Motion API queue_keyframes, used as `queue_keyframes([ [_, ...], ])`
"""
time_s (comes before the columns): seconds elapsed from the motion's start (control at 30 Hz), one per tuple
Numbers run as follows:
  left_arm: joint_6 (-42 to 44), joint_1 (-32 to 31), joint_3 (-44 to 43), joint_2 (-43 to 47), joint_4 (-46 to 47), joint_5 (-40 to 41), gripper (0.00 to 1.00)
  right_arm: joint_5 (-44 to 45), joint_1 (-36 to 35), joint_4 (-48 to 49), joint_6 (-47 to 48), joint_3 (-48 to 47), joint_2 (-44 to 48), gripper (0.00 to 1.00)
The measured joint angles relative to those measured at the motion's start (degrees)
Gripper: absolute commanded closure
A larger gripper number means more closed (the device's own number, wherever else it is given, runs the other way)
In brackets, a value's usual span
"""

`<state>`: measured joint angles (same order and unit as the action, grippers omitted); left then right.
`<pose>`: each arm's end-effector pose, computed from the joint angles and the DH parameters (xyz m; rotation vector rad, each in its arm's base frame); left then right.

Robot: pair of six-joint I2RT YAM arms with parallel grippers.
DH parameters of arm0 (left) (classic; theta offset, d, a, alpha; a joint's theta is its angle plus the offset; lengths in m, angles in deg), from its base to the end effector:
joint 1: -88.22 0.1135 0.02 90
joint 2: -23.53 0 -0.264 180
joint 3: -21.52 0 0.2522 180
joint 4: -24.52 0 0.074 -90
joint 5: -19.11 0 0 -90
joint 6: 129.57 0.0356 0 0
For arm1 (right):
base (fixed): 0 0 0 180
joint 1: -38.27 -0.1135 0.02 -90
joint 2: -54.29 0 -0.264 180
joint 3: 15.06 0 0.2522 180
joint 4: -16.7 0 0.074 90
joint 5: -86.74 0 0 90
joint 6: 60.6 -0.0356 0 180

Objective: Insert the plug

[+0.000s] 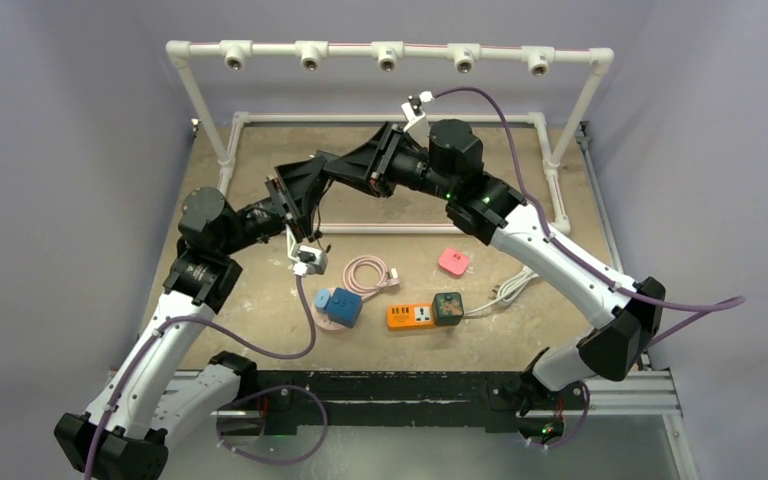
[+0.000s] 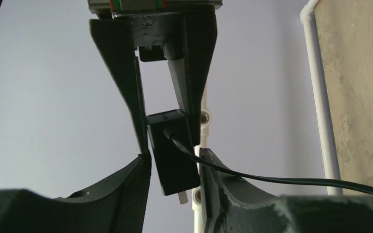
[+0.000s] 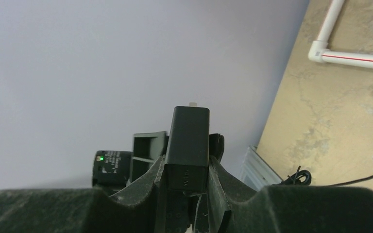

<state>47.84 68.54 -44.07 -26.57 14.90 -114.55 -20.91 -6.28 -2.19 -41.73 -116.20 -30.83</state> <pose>0.1734 -0.0881 0.3936 1.4734 0.3272 0.3929 0.2402 0.2516 0.4407 0.1664 1.9450 1.7145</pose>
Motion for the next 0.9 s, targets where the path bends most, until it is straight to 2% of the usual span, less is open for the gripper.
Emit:
queue_keyframes([
  [0.07,-1.8,-0.3,0.0,0.0,0.6,1.6,0.74,-0.2,0.1,1.1,-0.4,0.3,0.0,1.00],
  [0.17,-4.2,-0.7,0.0,-0.1,1.2,2.9,0.74,0.0,0.1,2.6,-1.1,1.1,0.0,1.00],
  [0.33,-7.5,-1.2,0.0,-0.2,0.8,3.6,0.63,0.0,0.4,3.5,-2.0,3.3,1.2,1.00],
  [0.4,-7.9,-1.4,0.0,-0.2,1.0,3.7,0.62,0.0,0.4,3.4,-1.9,3.4,1.5,1.00],
  [0.43,-8.0,-1.4,0.0,-0.1,1.0,3.9,0.67,0.0,0.4,3.3,-1.9,3.4,1.6,1.00],
  [0.5,-8.3,-1.4,0.0,-0.1,0.9,4.3,0.84,0.0,0.4,3.1,-1.8,3.4,1.6,1.00],
  [0.53,-8.4,-1.4,0.0,-0.1,0.8,4.4,0.97,-0.1,0.4,3.1,-1.9,3.4,1.6,0.96],
  [0.57,-8.4,-1.4,0.0,-0.1,1.0,4.6,1.00,-0.2,0.4,3.1,-2.1,3.4,1.6,0.92],
  [0.6,-8.5,-1.4,0.0,-0.1,1.0,4.7,1.00,-0.4,0.4,3.1,-2.2,3.3,1.6,0.86],
  [0.7,-9.0,-1.4,-0.2,-0.1,1.2,4.7,1.00,-1.0,0.5,2.5,-1.8,2.7,1.6,0.61],
  [0.9,-14.0,-1.4,-3.0,-0.7,-0.8,4.2,1.00,-3.6,1.6,-2.8,5.3,-1.2,1.0,0.29],
])
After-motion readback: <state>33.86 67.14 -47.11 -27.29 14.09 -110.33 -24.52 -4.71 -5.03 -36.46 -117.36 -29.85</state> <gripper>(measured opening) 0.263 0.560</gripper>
